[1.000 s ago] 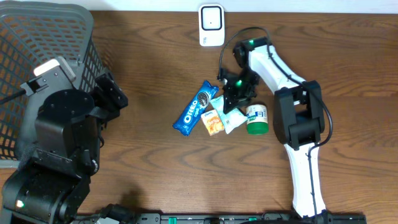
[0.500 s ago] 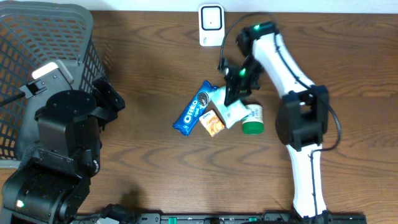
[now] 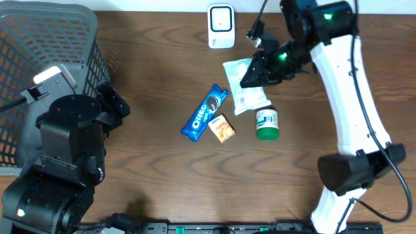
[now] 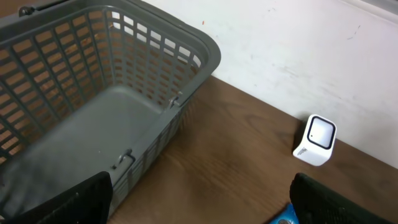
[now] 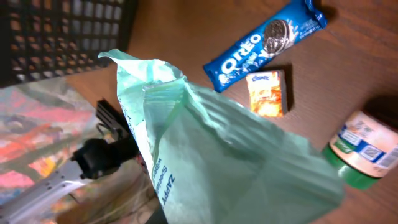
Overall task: Scan the item barcode
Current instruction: 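Lift the wipes pack with the right gripper and hold it at the scanner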
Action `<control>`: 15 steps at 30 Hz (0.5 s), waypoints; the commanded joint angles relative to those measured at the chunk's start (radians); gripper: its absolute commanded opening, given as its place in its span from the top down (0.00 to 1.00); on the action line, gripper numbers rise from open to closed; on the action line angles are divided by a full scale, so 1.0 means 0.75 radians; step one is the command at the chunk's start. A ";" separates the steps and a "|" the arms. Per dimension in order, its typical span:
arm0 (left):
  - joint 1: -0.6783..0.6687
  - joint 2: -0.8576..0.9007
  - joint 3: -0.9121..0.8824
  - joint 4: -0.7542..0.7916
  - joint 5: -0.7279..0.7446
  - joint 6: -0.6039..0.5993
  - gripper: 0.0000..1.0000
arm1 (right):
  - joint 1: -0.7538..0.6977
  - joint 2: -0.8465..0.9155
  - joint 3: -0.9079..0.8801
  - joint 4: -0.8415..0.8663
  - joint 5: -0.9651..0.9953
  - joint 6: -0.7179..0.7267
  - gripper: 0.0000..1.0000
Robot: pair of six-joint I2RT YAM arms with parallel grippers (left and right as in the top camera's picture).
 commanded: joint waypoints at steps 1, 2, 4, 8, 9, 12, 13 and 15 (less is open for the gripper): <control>0.006 0.000 0.005 -0.003 -0.021 0.019 0.09 | 0.002 -0.051 0.020 -0.003 -0.062 0.061 0.99; 0.006 0.000 0.005 -0.003 -0.021 0.018 0.09 | 0.002 -0.056 0.020 -0.002 -0.069 0.060 0.98; 0.006 0.000 0.005 -0.003 -0.021 0.019 0.09 | 0.002 -0.056 0.020 0.011 -0.076 0.024 0.99; 0.006 0.000 0.005 -0.003 -0.021 0.018 0.09 | 0.025 -0.050 0.007 0.197 0.125 -0.287 0.98; 0.006 0.000 0.005 -0.003 -0.021 0.018 0.09 | 0.036 -0.049 0.001 0.277 0.208 -0.290 0.98; 0.006 0.000 0.005 -0.003 -0.021 0.018 0.09 | 0.087 -0.044 -0.040 0.626 0.537 -0.290 0.98; 0.006 0.000 0.005 -0.003 -0.021 0.018 0.08 | 0.107 -0.037 -0.064 0.756 0.640 -0.290 0.99; 0.006 0.000 0.005 -0.003 -0.021 0.018 0.09 | 0.137 -0.023 -0.115 0.981 0.787 -0.321 0.99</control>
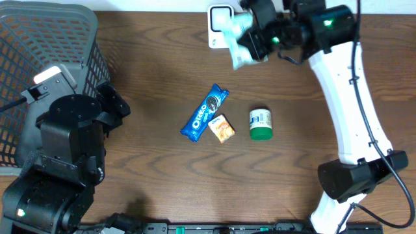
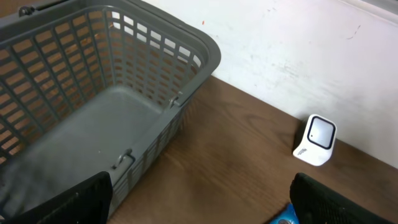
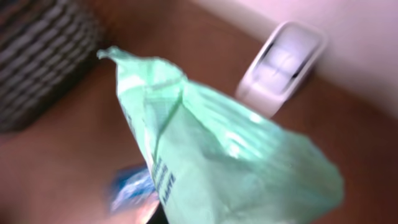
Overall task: Scan the item barcode
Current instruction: 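Lift the wipes pack with the right gripper and hold it at the scanner, then carry the wipes pack off the table to the right with the right gripper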
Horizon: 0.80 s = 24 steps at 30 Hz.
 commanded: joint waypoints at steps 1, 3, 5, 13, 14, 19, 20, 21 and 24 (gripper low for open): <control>0.006 0.000 0.005 -0.004 -0.021 0.019 0.09 | 0.064 0.032 -0.087 0.259 0.414 -0.120 0.99; 0.006 0.000 0.005 -0.003 -0.021 0.019 0.09 | 0.078 0.064 -0.154 0.491 0.545 -0.191 0.99; 0.006 0.000 0.005 -0.003 -0.021 0.018 0.09 | 0.080 0.097 -0.188 0.641 0.601 -0.217 0.99; 0.006 0.000 0.005 -0.003 -0.021 0.018 0.09 | 0.081 0.414 -0.214 1.243 0.700 -0.515 0.99; 0.006 0.000 0.005 -0.003 -0.021 0.019 0.09 | 0.085 0.461 -0.214 1.310 0.738 -0.530 0.99; 0.006 0.000 0.005 -0.003 -0.021 0.018 0.09 | 0.116 0.659 -0.214 1.567 0.868 -0.612 0.99; 0.006 0.000 0.005 -0.003 -0.021 0.018 0.09 | 0.123 0.686 -0.214 1.583 0.866 -0.631 0.99; 0.006 0.000 0.005 -0.003 -0.021 0.018 0.09 | 0.130 0.716 -0.214 1.606 0.867 -0.641 0.99; 0.006 0.000 0.005 -0.003 -0.021 0.018 0.09 | 0.153 0.777 -0.214 1.628 0.871 -0.646 0.99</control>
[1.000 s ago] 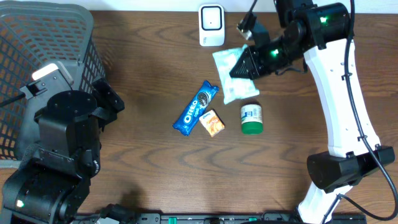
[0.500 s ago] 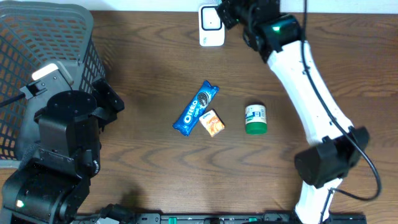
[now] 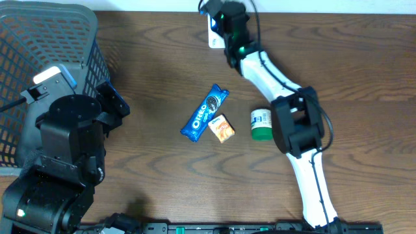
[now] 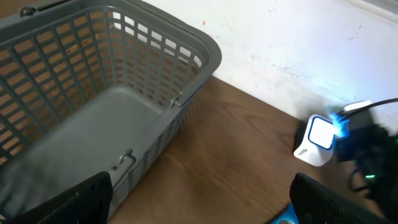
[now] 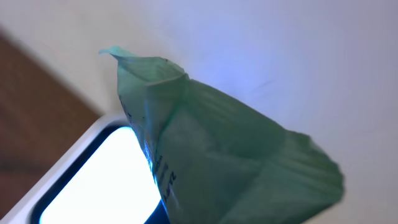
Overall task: Scan the item barcode
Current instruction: 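Carry the wipes pack off the table to the right with the right gripper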
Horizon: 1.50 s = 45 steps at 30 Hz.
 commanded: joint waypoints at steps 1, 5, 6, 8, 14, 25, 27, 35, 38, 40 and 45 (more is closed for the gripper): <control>0.006 0.000 0.005 -0.003 -0.017 0.018 0.09 | 0.049 0.015 0.009 0.003 0.046 -0.051 0.99; 0.006 0.000 0.005 -0.003 -0.017 0.019 0.09 | 0.081 0.018 0.009 -0.002 0.056 -0.051 0.99; 0.006 0.000 0.005 -0.003 -0.017 0.018 0.09 | 0.089 0.017 0.010 0.016 0.068 -0.051 0.99; 0.006 0.000 0.005 -0.003 -0.017 0.018 0.09 | 0.101 0.012 0.010 0.045 0.110 -0.066 0.99; 0.006 0.000 0.005 -0.003 -0.017 0.018 0.09 | 0.115 -0.096 0.010 0.024 0.311 -0.205 0.99; 0.006 0.000 0.005 -0.003 -0.017 0.019 0.09 | -0.034 -0.590 0.010 -0.997 0.479 -0.301 0.99; 0.006 0.000 0.005 -0.003 -0.017 0.019 0.09 | -0.121 -0.629 0.010 -1.227 0.420 -0.166 0.99; 0.006 0.000 0.005 -0.003 -0.017 0.018 0.09 | -0.658 -0.608 -0.047 -1.581 0.243 0.452 0.99; 0.006 0.000 0.005 -0.003 -0.017 0.019 0.09 | -0.835 -0.607 -0.132 -1.544 0.196 0.490 0.99; 0.006 0.000 0.005 -0.003 -0.017 0.019 0.09 | -0.940 -0.607 -0.201 -1.474 0.193 0.543 0.99; 0.006 0.000 0.005 -0.003 -0.017 0.018 0.09 | -1.166 -0.607 -0.445 -1.223 0.199 0.541 0.98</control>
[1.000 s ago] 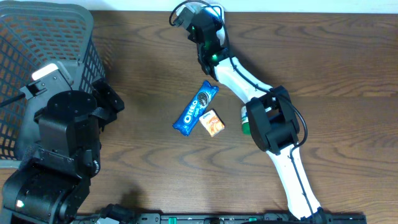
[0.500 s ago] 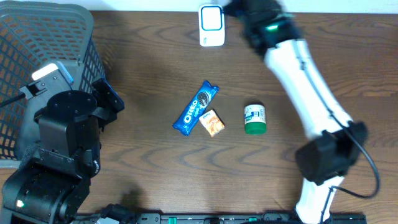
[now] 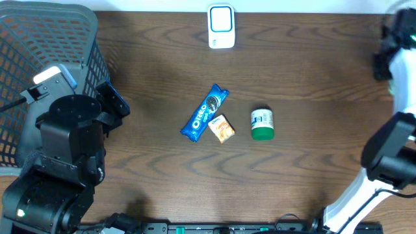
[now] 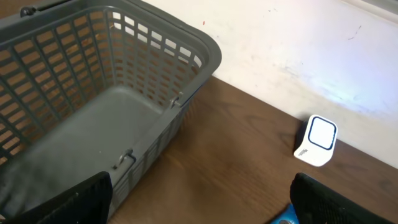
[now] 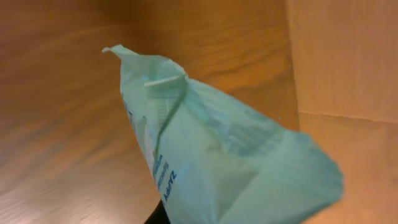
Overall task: Scan the item barcode
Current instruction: 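Carry the wipes pack off the table to the right with the right gripper, then return the right gripper to the green-lidded jar and grasp it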
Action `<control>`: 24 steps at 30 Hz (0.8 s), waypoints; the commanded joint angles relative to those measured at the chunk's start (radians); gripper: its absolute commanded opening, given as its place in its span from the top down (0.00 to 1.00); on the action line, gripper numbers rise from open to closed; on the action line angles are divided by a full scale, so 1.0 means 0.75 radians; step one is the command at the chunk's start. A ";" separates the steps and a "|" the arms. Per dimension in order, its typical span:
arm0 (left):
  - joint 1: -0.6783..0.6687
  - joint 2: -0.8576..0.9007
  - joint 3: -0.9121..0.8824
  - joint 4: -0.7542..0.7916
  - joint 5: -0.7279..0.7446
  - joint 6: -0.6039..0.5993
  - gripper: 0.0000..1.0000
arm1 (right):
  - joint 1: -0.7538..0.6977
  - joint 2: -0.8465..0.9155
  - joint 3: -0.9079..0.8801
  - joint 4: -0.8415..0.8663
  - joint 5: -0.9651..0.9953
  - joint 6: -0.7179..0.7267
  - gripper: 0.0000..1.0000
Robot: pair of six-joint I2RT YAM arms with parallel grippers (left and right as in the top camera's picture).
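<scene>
A pale green plastic bag (image 5: 224, 155) with dark print fills the right wrist view, and my right gripper is shut on it; the fingers are hidden behind it. In the overhead view my right arm (image 3: 398, 71) is at the table's far right edge, and the bag does not show there. The white barcode scanner (image 3: 221, 26) stands at the back centre, also seen as the scanner (image 4: 315, 141) in the left wrist view. My left gripper (image 4: 199, 208) is open and holds nothing, beside the basket.
A grey mesh basket (image 3: 39, 39) takes up the back left. An Oreo pack (image 3: 205, 112), a small orange box (image 3: 223, 128) and a green-lidded jar (image 3: 262, 123) lie mid-table. The table's right edge (image 5: 291, 74) shows under the bag.
My right gripper, still shut on the green bag, was right in front of the scanner and is now at the table's far right edge. The left arm has not moved.
My right gripper held the green bag above the table near the jar. Then it had the bag close to the scanner, then right against the scanner's lit face. Now it holds the bag over the table's right edge.
</scene>
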 commanded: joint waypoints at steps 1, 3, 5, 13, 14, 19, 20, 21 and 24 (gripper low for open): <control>0.006 0.000 0.005 -0.003 -0.017 0.018 0.09 | -0.110 -0.013 -0.154 0.093 0.005 0.033 0.97; 0.006 0.000 0.005 -0.003 -0.017 0.018 0.09 | -0.168 -0.013 -0.246 0.175 0.052 0.001 0.97; 0.006 0.000 0.005 -0.003 -0.017 0.019 0.09 | -0.223 -0.013 -0.332 0.259 0.110 -0.029 0.97; 0.006 0.000 0.005 -0.003 -0.017 0.019 0.09 | -0.319 -0.026 -0.381 0.349 0.122 0.024 0.17; 0.006 0.000 0.005 -0.003 -0.017 0.018 0.09 | -0.301 -0.045 -0.349 0.332 0.114 0.087 0.01; 0.006 0.000 0.005 -0.003 -0.017 0.018 0.09 | -0.188 -0.172 -0.248 0.201 -0.288 0.202 0.01; 0.006 0.000 0.005 -0.003 -0.017 0.018 0.09 | -0.159 -0.207 -0.244 0.180 -0.398 0.213 0.01; 0.006 0.000 0.005 -0.003 -0.017 0.019 0.09 | -0.132 -0.237 -0.244 0.159 -0.485 0.232 0.01; 0.006 0.000 0.005 -0.003 -0.017 0.018 0.09 | -0.036 -0.326 -0.244 0.053 -0.752 0.327 0.01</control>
